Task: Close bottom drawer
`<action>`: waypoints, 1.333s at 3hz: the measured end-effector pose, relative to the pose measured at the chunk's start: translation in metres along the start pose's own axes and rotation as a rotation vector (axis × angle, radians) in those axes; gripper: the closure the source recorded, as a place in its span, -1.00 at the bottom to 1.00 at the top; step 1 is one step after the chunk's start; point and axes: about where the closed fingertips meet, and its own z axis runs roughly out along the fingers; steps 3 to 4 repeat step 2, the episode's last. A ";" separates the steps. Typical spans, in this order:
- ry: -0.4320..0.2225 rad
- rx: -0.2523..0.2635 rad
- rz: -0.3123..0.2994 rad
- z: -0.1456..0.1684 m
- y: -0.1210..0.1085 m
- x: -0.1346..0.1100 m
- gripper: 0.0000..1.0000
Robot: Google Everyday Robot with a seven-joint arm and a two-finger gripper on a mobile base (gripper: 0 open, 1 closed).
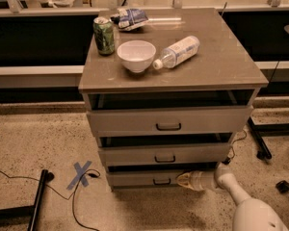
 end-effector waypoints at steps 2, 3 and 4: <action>-0.085 -0.052 0.103 -0.031 0.068 0.001 1.00; -0.085 -0.052 0.103 -0.031 0.068 0.001 1.00; -0.085 -0.052 0.103 -0.031 0.068 0.001 1.00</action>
Offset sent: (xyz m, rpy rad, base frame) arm -0.1270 -0.0328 -0.0070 0.2315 0.1865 -0.0116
